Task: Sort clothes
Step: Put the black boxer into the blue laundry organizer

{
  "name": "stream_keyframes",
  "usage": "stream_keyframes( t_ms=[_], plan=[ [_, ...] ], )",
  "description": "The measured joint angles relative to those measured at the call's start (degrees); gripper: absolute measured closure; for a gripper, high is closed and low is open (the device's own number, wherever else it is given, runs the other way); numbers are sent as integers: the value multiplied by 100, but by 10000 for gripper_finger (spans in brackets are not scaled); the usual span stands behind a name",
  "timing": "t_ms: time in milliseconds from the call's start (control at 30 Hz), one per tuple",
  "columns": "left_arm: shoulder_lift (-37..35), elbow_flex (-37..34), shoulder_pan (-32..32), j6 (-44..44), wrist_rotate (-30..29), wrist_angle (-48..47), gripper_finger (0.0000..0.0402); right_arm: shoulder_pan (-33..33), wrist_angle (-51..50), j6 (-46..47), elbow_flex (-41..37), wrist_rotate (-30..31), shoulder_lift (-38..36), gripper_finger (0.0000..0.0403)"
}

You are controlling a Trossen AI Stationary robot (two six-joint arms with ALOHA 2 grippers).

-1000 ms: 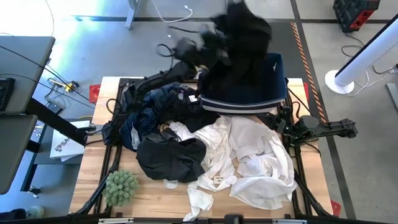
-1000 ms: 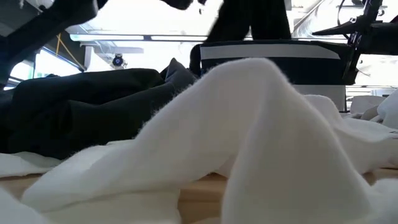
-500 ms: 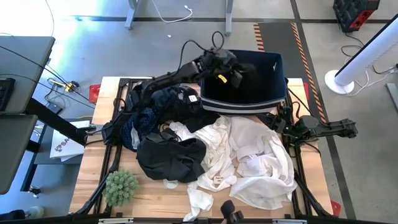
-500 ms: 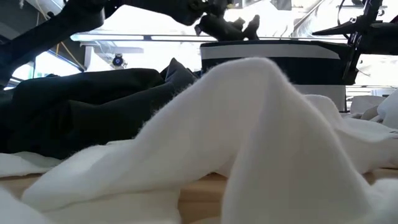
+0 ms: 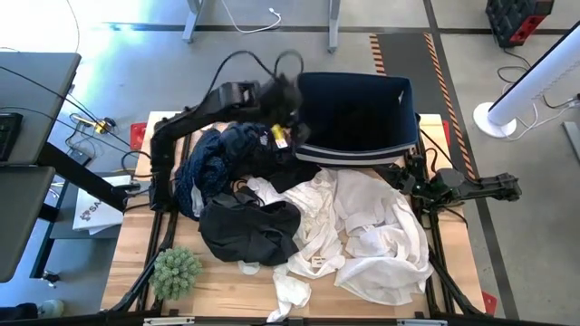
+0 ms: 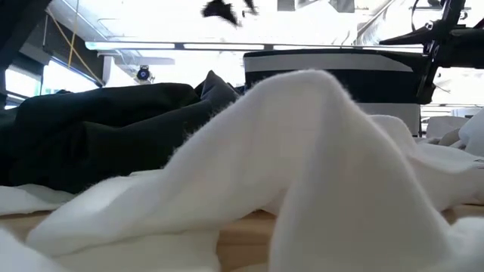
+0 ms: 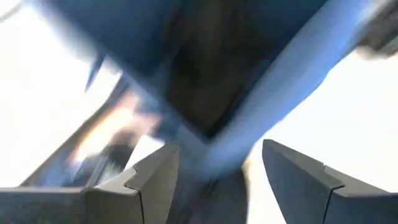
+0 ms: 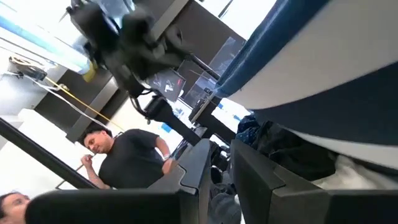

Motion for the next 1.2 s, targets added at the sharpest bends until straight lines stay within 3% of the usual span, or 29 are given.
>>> stream_keyframes(
  t_ms=[67, 133, 300, 400, 800, 933, 1100, 1200],
  plan=[
    [31, -283, -33, -584, -249, -1042, 176, -2, -22, -27, 0, 11, 0, 344],
    [81, -791, 29, -974, -313, -1304, 176, 0, -63, -27, 0, 10, 0, 344],
    [-76, -2190, 408, -1110, 216, -687, 176, -1, -76, -27, 0, 12, 0, 344],
    [-16, -2916, 728, -1004, 185, -553, 176, -1, -76, -26, 0, 11, 0, 344],
    [-65, -4762, 1256, -801, 338, 2069, 186, 0, -94, 139, 0, 9, 0, 344],
    [-36, -5288, 1256, -818, 373, 2501, 236, 0, -90, 197, -2, 9, 0, 344],
    [-105, -5374, 1249, -147, 539, 2471, 376, 0, -94, 292, 0, 14, 0, 344],
    [-388, -5288, 1244, 52, 518, 2256, 385, 0, -96, 294, -2, 27, 0, 344]
  ],
)
